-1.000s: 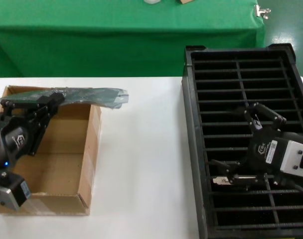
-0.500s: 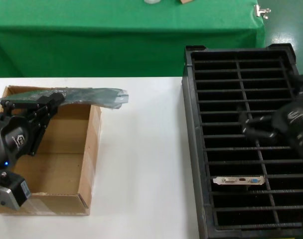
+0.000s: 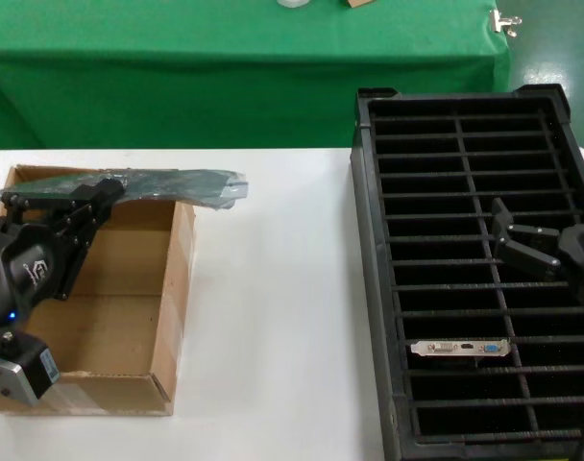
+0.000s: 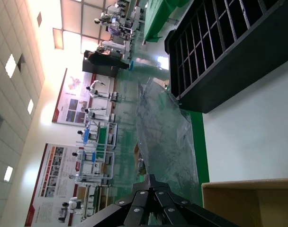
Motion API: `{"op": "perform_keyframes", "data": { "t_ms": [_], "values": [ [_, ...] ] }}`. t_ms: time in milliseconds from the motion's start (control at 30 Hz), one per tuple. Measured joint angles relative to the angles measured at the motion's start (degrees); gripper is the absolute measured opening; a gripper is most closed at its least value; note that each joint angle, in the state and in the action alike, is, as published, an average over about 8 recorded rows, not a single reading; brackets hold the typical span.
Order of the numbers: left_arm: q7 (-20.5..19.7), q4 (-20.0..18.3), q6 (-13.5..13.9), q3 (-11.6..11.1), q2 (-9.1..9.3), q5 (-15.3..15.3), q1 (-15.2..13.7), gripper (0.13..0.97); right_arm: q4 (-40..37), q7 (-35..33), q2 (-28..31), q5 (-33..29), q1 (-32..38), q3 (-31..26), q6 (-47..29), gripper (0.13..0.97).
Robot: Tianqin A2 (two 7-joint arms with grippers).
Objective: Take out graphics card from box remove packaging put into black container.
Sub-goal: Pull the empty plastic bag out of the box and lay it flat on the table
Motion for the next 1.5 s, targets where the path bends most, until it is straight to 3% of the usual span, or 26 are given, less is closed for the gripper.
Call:
{"op": "perform_keyframes", "data": {
  "t_ms": [167,267,367,633,733,800,900,1000,1267,1367,1500],
  "values": [
    [-3.84,-0.38,0.69,-0.15,0.81,2.19,-0.51,0.139,0.77,-1.7,1.75,5.68,-2.08,-0.79,0.84,0.964],
    [-10.03,-0.42,4.43,-1.76,4.56,6.39,-2.25,0.139,1.34,-2.87,3.05,8.91,-3.27,-1.47,1.26,0.966],
    [-18.03,0.09,11.28,-4.75,11.38,11.82,-5.39,0.139,1.9,-3.89,4.32,11.99,-4.45,-2.09,1.72,0.966],
    [-39.61,2.9,32.92,-14.33,32.52,26.8,-16.37,0.139,2.4,-6.27,7.37,18.74,-7.01,-3.14,3.55,0.966],
    [-47.31,4.58,40.12,-17.16,38.14,32.92,-19.7,0.139,2.28,-7.04,8.38,20.57,-7.7,-3.4,4.38,0.966],
    [-52.44,6.08,43.75,-18.24,40.53,36.76,-21.2,0.139,2.2,-7.51,9.0,21.59,-8.08,-3.6,4.96,0.966],
    [-60.03,8.7,46.86,-18.62,42.59,41.56,-22.5,0.139,2.06,-8.14,9.83,22.85,-8.53,-3.97,5.83,0.966],
    [-67.75,11.47,46.97,-17.61,43.52,45.05,-23.0,0.139,1.87,-8.7,10.53,23.78,-8.83,-4.51,6.74,0.966],
    [-86.81,17.67,40.84,-12.32,44.22,52.19,-23.64,0.139,1.42,-10.43,12.08,25.27,-9.09,-6.49,8.89,0.966],
    [-91.23,19.2,38.61,-11.05,44.25,53.56,-23.95,0.141,1.31,-11.24,12.68,25.82,-9.11,-7.19,9.53,0.966],
    [-93.96,20.13,37.0,-10.39,44.09,53.45,-24.29,0.148,1.2,-12.37,13.46,26.64,-9.14,-8.02,10.31,0.966]
  ]
}}
